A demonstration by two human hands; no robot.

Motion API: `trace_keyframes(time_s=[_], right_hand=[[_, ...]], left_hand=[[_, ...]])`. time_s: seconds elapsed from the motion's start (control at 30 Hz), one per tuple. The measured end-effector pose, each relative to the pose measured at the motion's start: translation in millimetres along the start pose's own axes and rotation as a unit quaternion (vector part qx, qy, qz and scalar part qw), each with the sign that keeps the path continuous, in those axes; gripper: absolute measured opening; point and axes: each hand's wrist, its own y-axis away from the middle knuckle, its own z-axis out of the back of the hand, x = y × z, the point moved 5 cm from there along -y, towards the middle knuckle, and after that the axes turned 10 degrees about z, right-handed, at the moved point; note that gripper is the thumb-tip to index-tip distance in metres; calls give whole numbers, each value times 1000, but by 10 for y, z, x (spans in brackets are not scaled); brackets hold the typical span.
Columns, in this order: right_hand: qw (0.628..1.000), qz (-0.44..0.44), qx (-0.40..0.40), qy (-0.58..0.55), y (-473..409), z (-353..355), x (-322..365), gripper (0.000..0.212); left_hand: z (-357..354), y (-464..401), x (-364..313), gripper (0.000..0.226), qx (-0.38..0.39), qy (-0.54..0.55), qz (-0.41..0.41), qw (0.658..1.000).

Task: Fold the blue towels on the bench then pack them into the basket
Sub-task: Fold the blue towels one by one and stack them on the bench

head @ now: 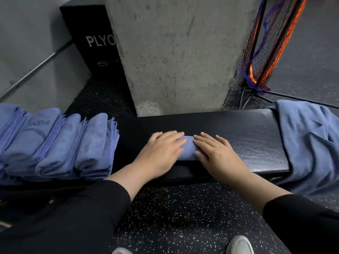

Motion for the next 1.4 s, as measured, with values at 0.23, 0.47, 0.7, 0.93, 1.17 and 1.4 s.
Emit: trace_keyframes(time_s=[0.23,0.47,0.7,0.93,1.17,1.4], right_hand=[[988,-20,101,-114,76,-88,-158,76],[981,-33,51,-185,2,29,-246,65],[927,-171,-29,-333,-102,351,-211,35],[675,-297,-121,-664,-313,488,130,37],[544,-326,-177,-753,-515,516,609,46],[551,-303,-110,-770,-740,670,1186,39]], left_hand=[[-169,81,72,74,114,-57,27,991],[-89,63,65,79,76,-47,41,995],[152,103,118,44,117,197,151,962],[525,308,118,43,88,477,263,834],[920,655,92,45,65,602,307,734],[1290,1009,263,40,-20,615,314,723]])
